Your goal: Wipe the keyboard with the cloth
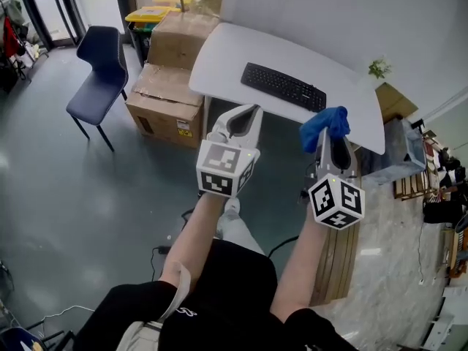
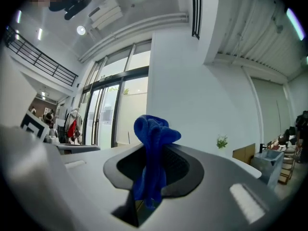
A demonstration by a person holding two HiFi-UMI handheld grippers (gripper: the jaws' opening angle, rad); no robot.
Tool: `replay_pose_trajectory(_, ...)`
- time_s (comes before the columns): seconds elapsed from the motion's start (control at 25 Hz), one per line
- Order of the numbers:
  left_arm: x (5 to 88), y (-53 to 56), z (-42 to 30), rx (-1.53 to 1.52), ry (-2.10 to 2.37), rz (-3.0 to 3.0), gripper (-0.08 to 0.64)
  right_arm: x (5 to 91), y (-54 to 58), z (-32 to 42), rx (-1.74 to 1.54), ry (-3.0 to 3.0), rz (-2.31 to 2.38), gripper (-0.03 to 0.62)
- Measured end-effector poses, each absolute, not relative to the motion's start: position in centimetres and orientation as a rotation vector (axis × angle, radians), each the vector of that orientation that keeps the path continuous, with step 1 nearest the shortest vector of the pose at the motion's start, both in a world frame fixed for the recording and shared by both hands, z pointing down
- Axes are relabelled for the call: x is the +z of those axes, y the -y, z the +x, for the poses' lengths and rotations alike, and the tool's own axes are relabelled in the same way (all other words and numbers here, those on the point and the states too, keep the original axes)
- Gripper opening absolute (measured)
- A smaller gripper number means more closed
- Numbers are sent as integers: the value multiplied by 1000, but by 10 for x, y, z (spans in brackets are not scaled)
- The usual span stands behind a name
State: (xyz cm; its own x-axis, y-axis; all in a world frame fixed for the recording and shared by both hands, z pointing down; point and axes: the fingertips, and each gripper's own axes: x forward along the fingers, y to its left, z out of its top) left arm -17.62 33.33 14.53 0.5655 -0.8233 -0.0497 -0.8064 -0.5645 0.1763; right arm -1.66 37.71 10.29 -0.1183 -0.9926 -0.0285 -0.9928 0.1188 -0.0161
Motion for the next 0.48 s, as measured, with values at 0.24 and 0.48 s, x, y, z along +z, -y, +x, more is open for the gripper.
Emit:
replay_pose_trajectory(0.24, 161, -248, -184, -136, 1481, 2630, -2, 117, -280, -4, -34, -2289, -1993, 92)
replay_pose_trajectory(0.48, 179, -125, -175, -94, 1595, 2501, -2, 120, -145, 31, -64, -2343, -1947, 92)
